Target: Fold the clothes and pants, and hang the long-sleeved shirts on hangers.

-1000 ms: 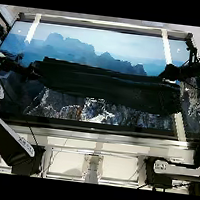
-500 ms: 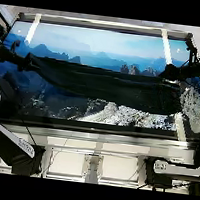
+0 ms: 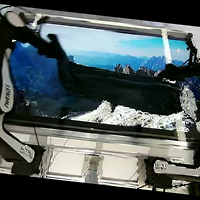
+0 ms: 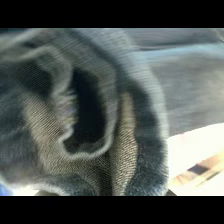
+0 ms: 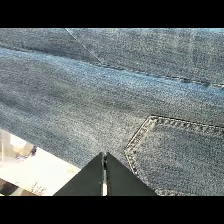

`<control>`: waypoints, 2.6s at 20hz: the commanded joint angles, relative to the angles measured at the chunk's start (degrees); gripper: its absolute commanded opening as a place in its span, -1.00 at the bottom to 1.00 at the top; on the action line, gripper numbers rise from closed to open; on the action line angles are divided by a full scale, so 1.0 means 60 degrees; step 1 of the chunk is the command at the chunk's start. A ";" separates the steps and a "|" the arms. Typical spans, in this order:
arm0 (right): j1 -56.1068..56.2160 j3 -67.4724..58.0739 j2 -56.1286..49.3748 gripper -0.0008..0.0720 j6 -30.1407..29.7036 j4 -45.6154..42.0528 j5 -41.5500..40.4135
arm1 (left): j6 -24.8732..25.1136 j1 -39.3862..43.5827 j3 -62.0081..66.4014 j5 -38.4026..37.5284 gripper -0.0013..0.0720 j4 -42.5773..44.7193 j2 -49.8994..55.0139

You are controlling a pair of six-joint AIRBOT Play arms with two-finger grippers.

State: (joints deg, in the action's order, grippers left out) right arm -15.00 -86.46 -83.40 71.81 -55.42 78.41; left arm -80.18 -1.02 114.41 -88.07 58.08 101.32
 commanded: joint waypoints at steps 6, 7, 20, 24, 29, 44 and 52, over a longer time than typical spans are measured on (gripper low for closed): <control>0.0007 -0.0007 0.0000 -0.90 0.0004 0.0007 0.0135 | -0.0120 0.3697 0.0280 0.1774 -0.90 -0.0539 0.0980; 0.0007 -0.0007 0.0000 -0.90 0.0004 0.0011 0.0186 | -0.0051 0.3963 0.0408 0.1963 -0.90 -0.0936 0.1293; 0.0007 -0.0004 -0.0004 -0.90 0.0007 -0.0040 0.0251 | 0.1002 0.5220 0.1133 0.2852 -0.69 -0.2459 0.3286; 0.0007 -0.0004 -0.0004 -0.90 0.0011 -0.0029 0.0255 | 0.1268 0.5213 0.1133 0.3075 0.03 -0.3151 0.3286; 0.0036 -0.0004 -0.0004 -0.90 0.0015 0.0550 0.0277 | 0.2171 0.5213 0.1129 0.3082 0.07 -0.4685 0.3282; 0.6568 0.0882 -0.0630 -0.08 -0.0448 -0.2470 -0.3293 | -0.1002 0.0375 -0.1147 0.0401 0.17 0.0637 0.1086; 0.8517 -0.0270 -0.2124 0.09 0.1209 -0.4477 -0.3676 | -0.0095 0.0222 -0.1931 0.0612 0.58 -0.1293 0.1690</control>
State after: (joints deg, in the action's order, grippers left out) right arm 33.50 -85.01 -92.82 75.40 -78.89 57.21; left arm -82.15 0.78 103.72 -85.10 55.77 109.86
